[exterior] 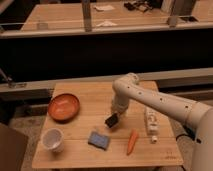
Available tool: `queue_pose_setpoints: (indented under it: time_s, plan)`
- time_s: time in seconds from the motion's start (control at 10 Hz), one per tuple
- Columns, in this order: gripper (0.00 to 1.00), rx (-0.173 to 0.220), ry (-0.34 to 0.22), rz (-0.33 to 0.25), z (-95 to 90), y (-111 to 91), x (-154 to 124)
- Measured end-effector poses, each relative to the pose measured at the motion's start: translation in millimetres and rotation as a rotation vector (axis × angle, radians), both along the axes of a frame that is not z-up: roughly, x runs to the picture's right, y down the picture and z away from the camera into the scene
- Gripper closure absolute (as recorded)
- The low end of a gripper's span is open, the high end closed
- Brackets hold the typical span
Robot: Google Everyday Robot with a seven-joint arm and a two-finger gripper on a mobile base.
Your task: Place the eraser on the white sponge
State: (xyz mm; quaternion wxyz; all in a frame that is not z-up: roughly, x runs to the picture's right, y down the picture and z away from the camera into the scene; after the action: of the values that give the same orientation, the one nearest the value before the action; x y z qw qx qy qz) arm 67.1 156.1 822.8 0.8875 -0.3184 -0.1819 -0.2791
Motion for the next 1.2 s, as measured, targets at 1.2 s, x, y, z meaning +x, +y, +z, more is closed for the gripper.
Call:
queue_pose_setpoints:
  time_s: [1.2]
  plan:
    - [0.89,-0.011,-0.036,-0.051,-28.2,17,-17]
